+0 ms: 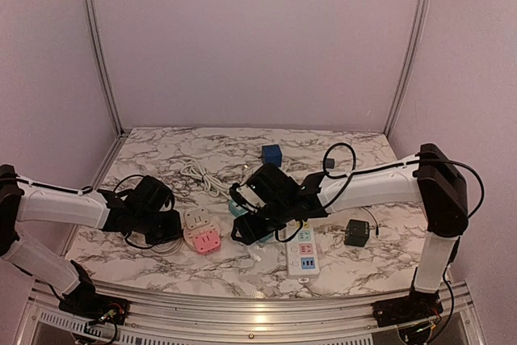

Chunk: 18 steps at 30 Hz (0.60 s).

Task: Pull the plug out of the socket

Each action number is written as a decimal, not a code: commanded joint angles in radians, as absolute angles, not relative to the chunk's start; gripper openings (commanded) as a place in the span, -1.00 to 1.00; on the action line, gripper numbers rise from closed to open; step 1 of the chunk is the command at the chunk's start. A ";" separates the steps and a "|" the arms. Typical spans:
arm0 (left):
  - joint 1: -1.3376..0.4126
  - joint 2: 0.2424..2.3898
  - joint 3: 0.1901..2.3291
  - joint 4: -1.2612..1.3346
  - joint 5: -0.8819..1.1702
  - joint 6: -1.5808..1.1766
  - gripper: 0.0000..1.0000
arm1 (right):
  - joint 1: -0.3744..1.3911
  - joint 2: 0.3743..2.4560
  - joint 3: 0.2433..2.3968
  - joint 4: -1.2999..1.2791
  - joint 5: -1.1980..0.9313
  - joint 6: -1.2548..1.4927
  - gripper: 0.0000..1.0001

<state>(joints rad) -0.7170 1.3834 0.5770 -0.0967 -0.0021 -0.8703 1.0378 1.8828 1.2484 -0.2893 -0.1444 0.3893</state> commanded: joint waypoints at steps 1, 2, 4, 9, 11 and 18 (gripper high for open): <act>-0.768 1.427 0.614 -0.170 0.049 -0.853 -1.00 | 1.034 1.900 1.268 -0.287 -0.137 0.379 0.24; -0.780 1.438 0.624 -0.162 0.051 -0.859 -1.00 | 1.034 1.906 1.271 -0.288 -0.135 0.378 0.23; -0.802 1.463 0.649 -0.134 0.059 -0.872 -1.00 | 1.033 1.920 1.275 -0.286 -0.132 0.376 0.23; -0.839 1.553 0.755 -0.083 0.080 -0.886 -1.00 | 1.028 1.963 1.332 -0.315 -0.102 0.377 0.21; -0.852 1.576 0.792 -0.086 0.087 -0.885 -1.00 | 1.018 1.966 1.345 -0.328 -0.092 0.388 0.21; -0.861 1.464 0.801 -0.240 0.042 -0.823 -1.00 | 1.000 1.908 1.277 -0.324 -0.086 0.409 0.22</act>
<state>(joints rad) -0.8577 1.5429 0.7837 -0.1211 0.0696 -0.8703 1.0119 1.9499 1.2972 -0.3080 -0.1101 0.3939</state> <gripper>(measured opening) 0.004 0.609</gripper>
